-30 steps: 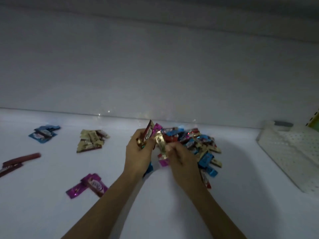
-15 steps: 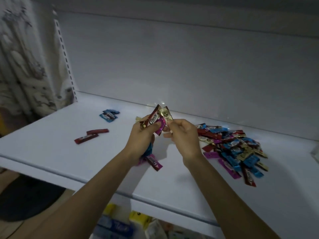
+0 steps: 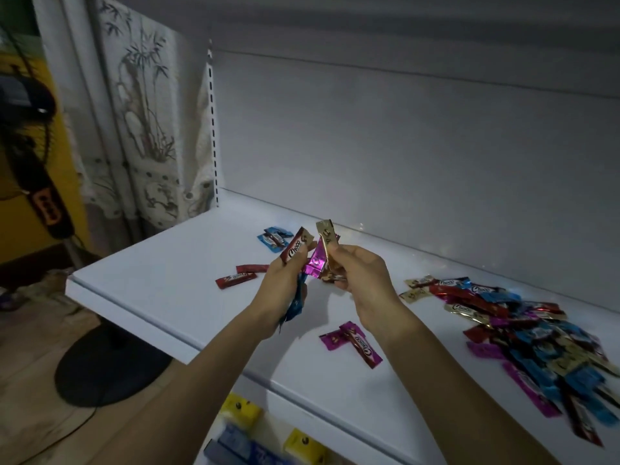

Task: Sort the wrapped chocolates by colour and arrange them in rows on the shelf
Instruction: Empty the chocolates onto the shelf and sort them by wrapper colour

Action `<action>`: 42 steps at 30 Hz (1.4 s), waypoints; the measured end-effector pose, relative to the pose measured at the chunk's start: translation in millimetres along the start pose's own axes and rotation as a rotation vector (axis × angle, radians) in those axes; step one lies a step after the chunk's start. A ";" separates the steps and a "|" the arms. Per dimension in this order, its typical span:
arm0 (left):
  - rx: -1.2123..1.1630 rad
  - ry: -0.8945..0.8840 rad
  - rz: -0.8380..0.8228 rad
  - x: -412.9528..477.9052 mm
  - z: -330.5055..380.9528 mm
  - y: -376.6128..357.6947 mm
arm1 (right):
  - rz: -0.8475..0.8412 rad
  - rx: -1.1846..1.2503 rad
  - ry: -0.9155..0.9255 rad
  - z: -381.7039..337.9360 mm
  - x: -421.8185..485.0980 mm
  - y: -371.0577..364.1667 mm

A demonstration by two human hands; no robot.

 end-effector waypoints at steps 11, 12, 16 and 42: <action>0.381 -0.137 -0.139 12.6 -13.7 26.2 | -0.026 -0.155 0.004 7.5 15.7 -22.5; 0.379 -0.142 -0.140 11.2 -13.1 29.0 | -0.039 -0.165 0.011 7.7 16.6 -24.9; 0.368 -0.141 -0.152 5.8 -7.3 39.0 | -0.080 -0.200 0.053 9.1 20.2 -34.2; 0.741 -0.115 0.006 49.4 -42.7 1.9 | 0.242 -0.608 0.297 0.7 53.8 67.0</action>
Point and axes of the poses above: each hand's wrist, its own x-axis towards the middle knuckle, its own y-axis out of the back of the hand, z = x × y, the point moved 10 cm from there along x, towards the middle knuckle, and after that the axes turned 12 degrees about -z, right-handed, at the moved point
